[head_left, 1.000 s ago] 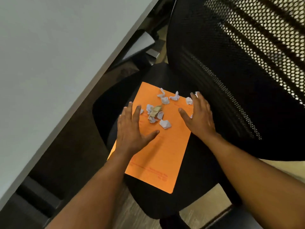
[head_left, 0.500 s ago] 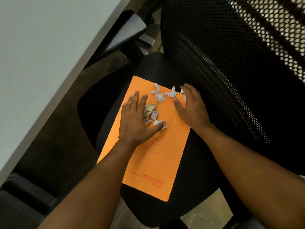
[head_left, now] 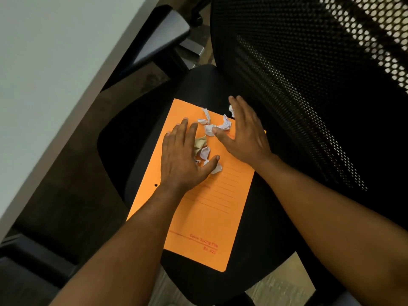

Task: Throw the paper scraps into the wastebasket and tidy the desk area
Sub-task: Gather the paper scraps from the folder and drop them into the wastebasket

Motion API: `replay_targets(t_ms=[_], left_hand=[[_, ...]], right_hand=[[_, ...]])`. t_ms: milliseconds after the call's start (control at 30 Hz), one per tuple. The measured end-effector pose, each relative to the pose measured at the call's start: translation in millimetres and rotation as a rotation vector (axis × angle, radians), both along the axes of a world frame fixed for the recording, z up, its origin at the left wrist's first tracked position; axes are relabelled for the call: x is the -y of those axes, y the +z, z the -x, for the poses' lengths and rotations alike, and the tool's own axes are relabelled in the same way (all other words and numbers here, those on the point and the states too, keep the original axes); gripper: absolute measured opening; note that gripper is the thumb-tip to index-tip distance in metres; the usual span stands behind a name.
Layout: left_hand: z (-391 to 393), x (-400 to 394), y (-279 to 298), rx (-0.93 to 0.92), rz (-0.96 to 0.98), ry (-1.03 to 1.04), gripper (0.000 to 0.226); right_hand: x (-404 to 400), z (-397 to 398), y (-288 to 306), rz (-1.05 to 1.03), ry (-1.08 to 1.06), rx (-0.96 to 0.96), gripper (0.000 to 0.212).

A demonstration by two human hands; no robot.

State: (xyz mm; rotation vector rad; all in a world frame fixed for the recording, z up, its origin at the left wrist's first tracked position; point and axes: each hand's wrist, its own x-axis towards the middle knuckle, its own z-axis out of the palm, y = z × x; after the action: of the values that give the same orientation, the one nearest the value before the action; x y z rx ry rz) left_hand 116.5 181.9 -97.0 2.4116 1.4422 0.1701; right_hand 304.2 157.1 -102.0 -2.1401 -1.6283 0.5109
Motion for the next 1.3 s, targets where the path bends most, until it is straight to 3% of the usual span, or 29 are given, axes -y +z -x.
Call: replay_targets(t_ms=[167, 333, 567, 733, 967, 1100, 1300], left_hand=[[5, 8, -6, 0.047, -0.053, 0.016, 0.068], [14, 25, -10, 0.169, -0.130, 0.006, 0.040], [8, 37, -10, 0.042, -0.118, -0.078, 0.070], [6, 40, -12, 0.034, -0.120, -0.096, 0.044], [6, 44, -7, -0.190, -0.091, 0.035, 0.047], [4, 46, -5, -0.193, -0.087, 0.023, 0.034], [1, 37, 0, -0.190, 0.030, -0.026, 0.024]], right_hand=[[-21, 16, 1, -0.027, 0.133, -0.012, 0.074], [-21, 31, -5, -0.169, 0.265, 0.123, 0.043], [12, 24, -11, -0.227, 0.363, 0.268, 0.019], [39, 4, 13, -0.110, 0.354, 0.383, 0.022], [85, -26, 3, 0.032, 0.220, 0.401, 0.032], [93, -24, -13, -0.051, 0.076, 0.391, 0.031], [83, -26, -18, -0.161, 0.052, 0.305, 0.033]])
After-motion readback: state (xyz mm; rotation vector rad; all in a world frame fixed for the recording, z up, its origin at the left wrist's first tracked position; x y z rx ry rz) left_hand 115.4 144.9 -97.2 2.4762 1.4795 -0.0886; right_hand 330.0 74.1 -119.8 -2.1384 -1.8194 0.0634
